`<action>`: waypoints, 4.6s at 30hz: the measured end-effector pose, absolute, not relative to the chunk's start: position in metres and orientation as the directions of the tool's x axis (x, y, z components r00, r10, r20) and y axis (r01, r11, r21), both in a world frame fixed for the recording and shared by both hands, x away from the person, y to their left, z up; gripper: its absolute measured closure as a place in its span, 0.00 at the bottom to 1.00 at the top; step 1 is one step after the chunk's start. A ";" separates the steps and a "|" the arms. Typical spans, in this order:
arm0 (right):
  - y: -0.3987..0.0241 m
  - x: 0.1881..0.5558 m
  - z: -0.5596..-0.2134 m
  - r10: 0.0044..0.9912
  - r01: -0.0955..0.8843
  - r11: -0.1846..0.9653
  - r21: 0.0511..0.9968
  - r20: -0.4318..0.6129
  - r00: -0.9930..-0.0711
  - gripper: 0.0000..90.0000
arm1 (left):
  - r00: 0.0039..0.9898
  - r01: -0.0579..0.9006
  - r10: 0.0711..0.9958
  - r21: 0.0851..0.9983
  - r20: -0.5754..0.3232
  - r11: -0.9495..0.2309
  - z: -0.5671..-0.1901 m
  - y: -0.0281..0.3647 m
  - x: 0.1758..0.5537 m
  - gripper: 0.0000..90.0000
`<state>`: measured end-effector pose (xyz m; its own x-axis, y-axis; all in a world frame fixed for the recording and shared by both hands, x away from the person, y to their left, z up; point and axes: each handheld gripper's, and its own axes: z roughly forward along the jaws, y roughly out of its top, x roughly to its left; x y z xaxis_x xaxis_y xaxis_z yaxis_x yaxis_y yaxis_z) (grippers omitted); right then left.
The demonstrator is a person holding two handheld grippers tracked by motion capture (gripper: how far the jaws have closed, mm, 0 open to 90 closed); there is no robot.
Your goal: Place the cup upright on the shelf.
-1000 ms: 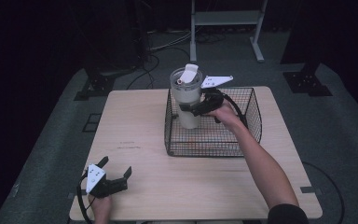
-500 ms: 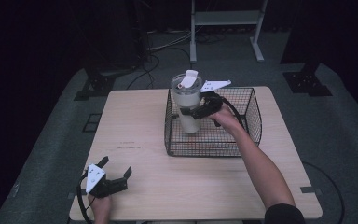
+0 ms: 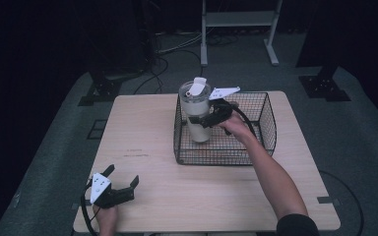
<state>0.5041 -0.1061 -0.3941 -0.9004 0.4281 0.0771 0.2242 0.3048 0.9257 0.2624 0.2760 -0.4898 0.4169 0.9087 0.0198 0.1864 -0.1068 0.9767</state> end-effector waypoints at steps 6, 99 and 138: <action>-0.104 0.506 -0.398 0.429 0.234 0.321 0.918 0.080 -0.900 0.10 | 0.417 0.184 0.909 0.977 0.020 -0.106 -0.490 0.276 0.262 0.00; -0.136 0.494 -0.422 0.413 0.215 0.407 0.888 0.030 -0.910 0.09 | 0.420 0.181 0.907 0.977 0.027 -0.113 -0.490 0.275 0.261 0.00; -0.151 0.482 -0.413 0.448 0.210 0.406 0.889 0.006 -0.894 0.10 | 0.420 0.180 0.907 0.977 0.029 -0.114 -0.490 0.275 0.261 0.00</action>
